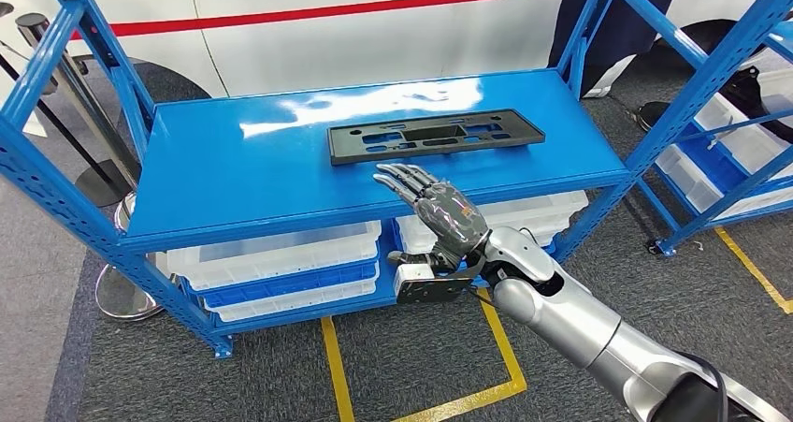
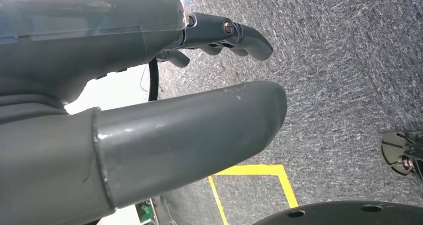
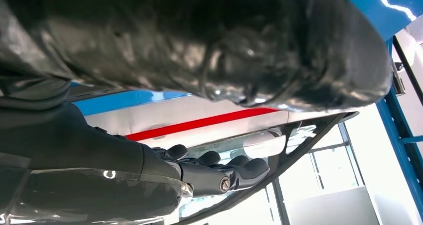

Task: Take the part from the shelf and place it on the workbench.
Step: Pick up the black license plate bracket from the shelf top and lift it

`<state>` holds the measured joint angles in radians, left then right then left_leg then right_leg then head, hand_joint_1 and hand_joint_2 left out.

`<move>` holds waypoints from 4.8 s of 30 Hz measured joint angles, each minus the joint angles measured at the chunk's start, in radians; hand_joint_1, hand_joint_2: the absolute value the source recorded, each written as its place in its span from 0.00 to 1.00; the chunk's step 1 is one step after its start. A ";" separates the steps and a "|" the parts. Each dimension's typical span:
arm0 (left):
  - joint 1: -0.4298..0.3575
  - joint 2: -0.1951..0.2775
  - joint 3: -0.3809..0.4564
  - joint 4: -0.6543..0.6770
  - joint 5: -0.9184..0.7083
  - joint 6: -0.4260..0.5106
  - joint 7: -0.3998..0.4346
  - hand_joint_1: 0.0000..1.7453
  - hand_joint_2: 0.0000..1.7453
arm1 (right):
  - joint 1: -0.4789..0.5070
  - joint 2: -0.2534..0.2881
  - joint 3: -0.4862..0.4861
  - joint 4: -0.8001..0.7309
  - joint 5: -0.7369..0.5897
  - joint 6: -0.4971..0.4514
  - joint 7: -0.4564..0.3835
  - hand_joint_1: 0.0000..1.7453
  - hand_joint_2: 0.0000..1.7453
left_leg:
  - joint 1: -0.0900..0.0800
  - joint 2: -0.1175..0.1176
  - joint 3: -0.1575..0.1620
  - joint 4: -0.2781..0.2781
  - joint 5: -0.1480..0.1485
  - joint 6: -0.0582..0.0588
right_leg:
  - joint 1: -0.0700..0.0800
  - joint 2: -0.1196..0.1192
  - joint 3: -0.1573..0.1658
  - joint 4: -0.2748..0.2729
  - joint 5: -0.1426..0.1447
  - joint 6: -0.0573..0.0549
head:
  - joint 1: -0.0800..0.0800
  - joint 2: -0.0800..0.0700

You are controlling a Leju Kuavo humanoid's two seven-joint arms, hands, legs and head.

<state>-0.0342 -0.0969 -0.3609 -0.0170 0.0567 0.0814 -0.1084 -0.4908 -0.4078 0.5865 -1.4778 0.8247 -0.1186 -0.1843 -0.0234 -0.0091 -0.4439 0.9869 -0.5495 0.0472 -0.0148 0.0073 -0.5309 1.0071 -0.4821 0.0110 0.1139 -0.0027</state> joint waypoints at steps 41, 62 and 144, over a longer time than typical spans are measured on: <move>-0.007 -0.006 -0.008 0.003 0.031 -0.010 -0.001 0.00 0.00 | 0.000 -0.002 -0.008 0.006 -0.012 0.000 -0.002 0.00 0.00 | -0.018 0.000 0.034 0.020 -0.064 0.008 | 0.022 -0.007 -0.059 -0.039 0.082 -0.082 | -0.009 0.000; 0.008 -0.004 -0.030 0.006 0.048 -0.008 -0.007 0.00 0.00 | -0.011 0.009 -0.019 0.027 -0.051 0.015 -0.002 0.00 0.00 | 0.015 -0.020 -0.107 0.069 0.028 -0.037 | 0.011 -0.015 -0.231 0.316 -0.051 -0.026 | -0.025 0.000; -0.005 0.013 -0.057 0.010 0.155 -0.052 -0.073 0.00 0.00 | -0.135 0.115 -0.052 0.170 -0.143 0.072 0.000 0.00 0.00 | 0.034 0.018 -0.138 0.025 0.099 -0.025 | 0.006 -0.009 -0.049 0.002 0.030 0.021 | -0.042 0.000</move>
<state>-0.0388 -0.0843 -0.4177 -0.0065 0.2117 0.0298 -0.1819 -0.6261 -0.2927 0.5348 -1.3079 0.6813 -0.0469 -0.1843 0.0108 0.0089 -0.5820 1.0123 -0.4510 0.0220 -0.0092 -0.0020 -0.5797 1.0095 -0.4525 0.0321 0.0717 -0.0027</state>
